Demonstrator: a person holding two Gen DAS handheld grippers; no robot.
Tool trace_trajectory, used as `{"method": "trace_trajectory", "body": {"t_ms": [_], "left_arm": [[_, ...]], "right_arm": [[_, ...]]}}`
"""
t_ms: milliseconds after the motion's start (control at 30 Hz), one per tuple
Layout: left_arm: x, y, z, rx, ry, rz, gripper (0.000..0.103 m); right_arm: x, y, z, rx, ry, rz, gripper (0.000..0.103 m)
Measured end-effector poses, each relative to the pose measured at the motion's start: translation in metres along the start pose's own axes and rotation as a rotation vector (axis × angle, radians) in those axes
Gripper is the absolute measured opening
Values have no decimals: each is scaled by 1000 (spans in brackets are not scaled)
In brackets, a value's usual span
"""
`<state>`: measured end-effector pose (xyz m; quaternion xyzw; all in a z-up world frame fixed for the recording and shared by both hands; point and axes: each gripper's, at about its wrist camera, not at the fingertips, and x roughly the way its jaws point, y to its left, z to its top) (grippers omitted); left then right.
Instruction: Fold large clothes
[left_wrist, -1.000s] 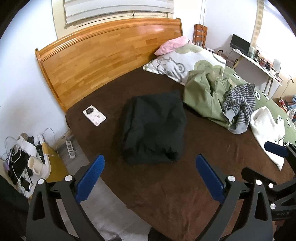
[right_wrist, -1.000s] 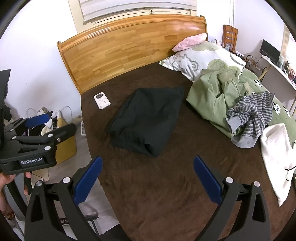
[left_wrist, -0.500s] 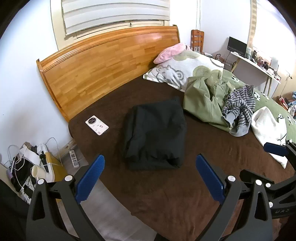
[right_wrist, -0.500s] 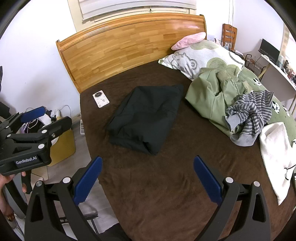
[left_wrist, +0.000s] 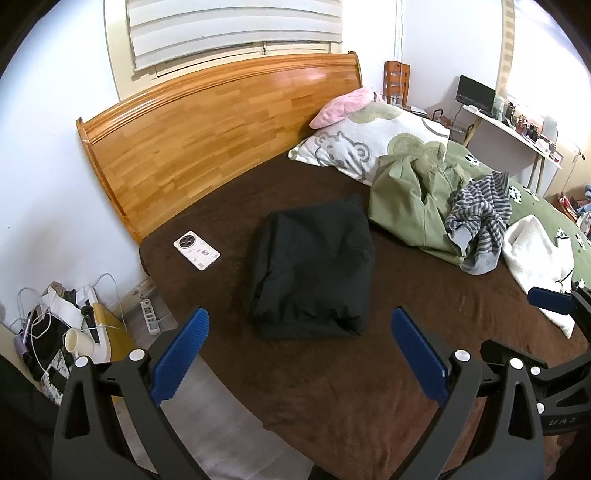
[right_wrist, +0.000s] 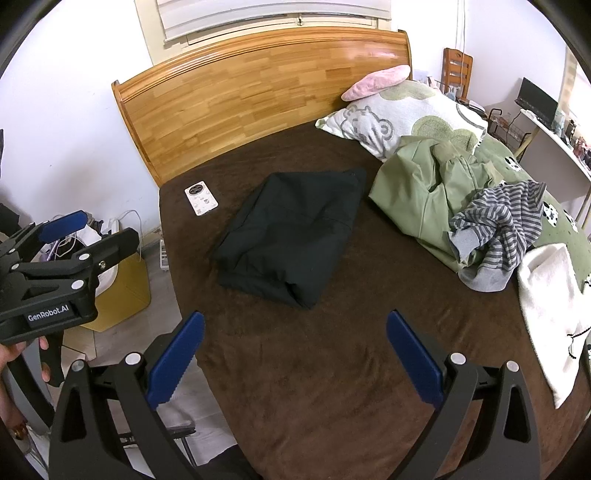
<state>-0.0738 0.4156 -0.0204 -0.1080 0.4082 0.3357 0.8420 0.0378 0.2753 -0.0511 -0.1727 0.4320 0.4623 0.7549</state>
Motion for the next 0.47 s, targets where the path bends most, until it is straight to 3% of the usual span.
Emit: {"method": "trace_trajectory", "body": {"t_ms": [467], "left_arm": [[0,2,1,1,26,32,97]], "right_arm": [[-1,-1,-1,0,-1,0,97]]}}
